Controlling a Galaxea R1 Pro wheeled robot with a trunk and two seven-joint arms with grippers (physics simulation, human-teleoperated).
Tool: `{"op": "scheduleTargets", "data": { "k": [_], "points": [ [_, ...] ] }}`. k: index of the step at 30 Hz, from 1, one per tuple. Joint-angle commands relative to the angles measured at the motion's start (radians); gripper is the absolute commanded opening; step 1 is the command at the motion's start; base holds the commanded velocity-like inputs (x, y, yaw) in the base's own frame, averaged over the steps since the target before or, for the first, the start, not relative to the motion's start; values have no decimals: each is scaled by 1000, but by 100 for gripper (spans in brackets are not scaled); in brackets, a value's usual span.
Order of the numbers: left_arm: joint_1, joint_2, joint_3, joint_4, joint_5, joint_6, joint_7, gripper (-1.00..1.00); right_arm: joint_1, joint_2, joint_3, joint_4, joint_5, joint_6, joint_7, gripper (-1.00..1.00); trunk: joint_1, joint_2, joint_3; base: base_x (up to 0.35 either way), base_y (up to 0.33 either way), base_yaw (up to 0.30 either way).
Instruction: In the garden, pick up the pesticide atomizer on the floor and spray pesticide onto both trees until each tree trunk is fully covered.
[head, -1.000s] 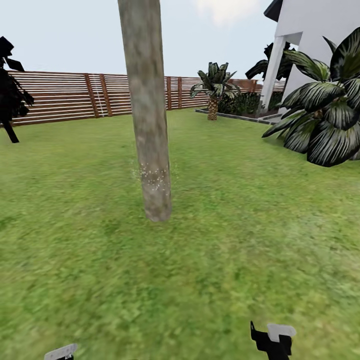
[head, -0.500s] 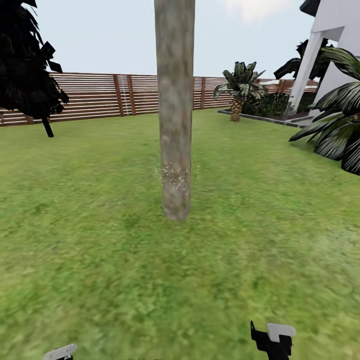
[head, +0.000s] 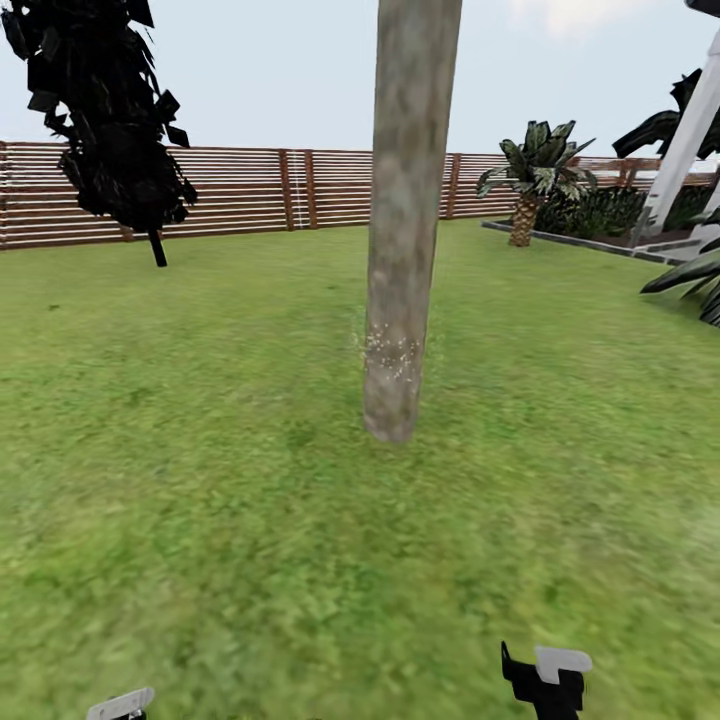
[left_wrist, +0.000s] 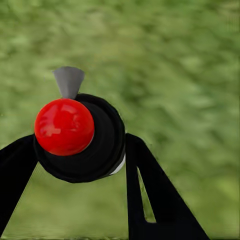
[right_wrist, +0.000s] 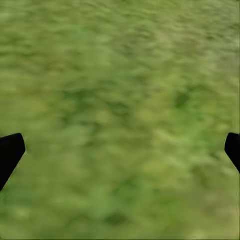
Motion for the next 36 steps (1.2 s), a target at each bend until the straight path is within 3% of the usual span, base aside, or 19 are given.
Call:
{"op": "scheduleTargets", "data": {
  "k": [1,11,36],
  "points": [
    [0,0,1,0,0,0,0,-100,0,0,0,0,0,0,0,100,0,0,0,0,0,279],
    [0,0,-1,-3,0,0,-1,-100,0,0,0,0,0,0,0,100,0,0,0,-75,26,279],
    [0,0,1,-2,1,2,0,-100,0,0,0,0,2,0,0,100,0,0,0,-190,228,279]
  ]
}}
